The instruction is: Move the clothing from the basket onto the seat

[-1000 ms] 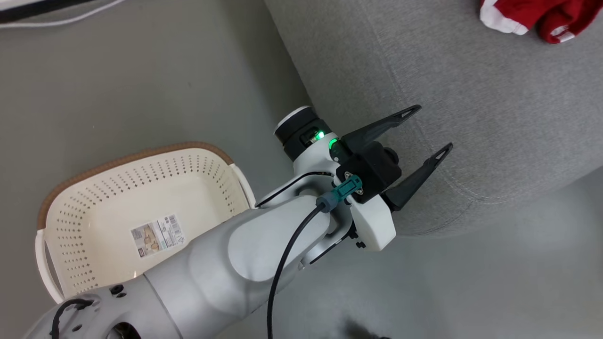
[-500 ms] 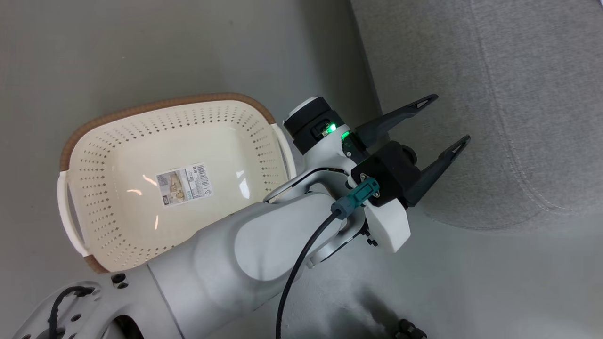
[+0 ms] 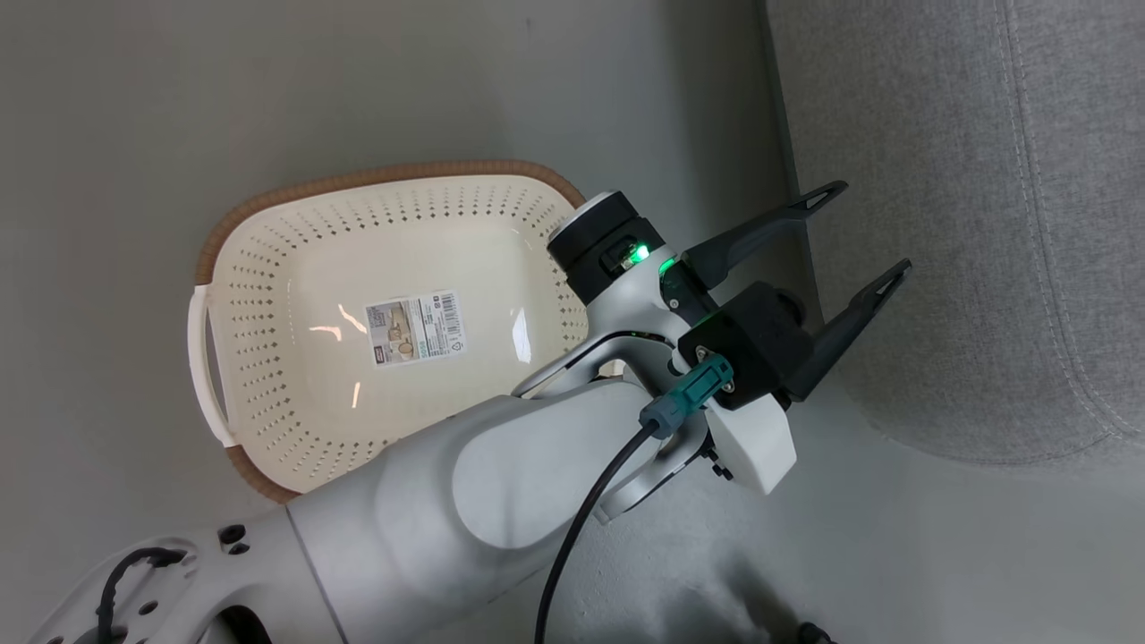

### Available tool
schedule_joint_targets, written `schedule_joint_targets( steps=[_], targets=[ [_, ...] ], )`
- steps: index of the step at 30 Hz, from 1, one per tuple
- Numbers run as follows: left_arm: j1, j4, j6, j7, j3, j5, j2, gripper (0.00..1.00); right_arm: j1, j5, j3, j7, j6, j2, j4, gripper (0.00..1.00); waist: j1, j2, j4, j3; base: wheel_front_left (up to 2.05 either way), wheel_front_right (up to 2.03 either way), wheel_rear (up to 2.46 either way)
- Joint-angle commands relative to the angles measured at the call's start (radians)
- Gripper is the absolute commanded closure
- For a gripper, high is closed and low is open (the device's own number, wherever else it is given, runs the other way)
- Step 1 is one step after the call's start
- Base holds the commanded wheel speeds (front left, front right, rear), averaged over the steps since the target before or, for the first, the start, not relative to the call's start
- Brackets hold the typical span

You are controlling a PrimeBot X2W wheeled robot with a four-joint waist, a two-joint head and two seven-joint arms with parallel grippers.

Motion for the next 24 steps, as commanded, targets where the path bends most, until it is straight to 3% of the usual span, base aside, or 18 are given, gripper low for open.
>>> schedule_joint_targets(
  steps=[1, 5, 11, 24],
  targets=[
    [0.015, -0.028, 0.007, -0.005, 0.023, -0.004, -0.012, 0.0, 0.061, 0.025, 0.02, -0.006, 0.001, -0.071, -0.01, 0.0, 0.0, 0.0, 0.004, -0.014, 0.0, 0.0, 0.0],
    [0.046, -0.033, 0.006, -0.005, 0.044, -0.007, -0.012, 0.0, 0.125, 0.09, 0.104, -0.006, 0.001, -0.089, -0.044, 0.0, 0.0, 0.0, 0.007, -0.044, 0.0, 0.0, 0.0],
    [0.104, -0.033, -0.004, -0.005, 0.085, 0.0, -0.012, 0.0, 0.244, 0.083, 0.143, -0.006, 0.001, -0.068, -0.093, 0.0, 0.0, 0.0, 0.007, -0.105, 0.0, 0.0, 0.0],
    [0.297, -0.029, -0.004, -0.005, 0.256, 0.071, -0.012, 0.0, 0.447, -0.016, 0.023, -0.006, 0.001, 0.052, -0.317, 0.0, 0.0, 0.0, 0.054, -0.273, 0.0, 0.0, 0.0]
  ],
)
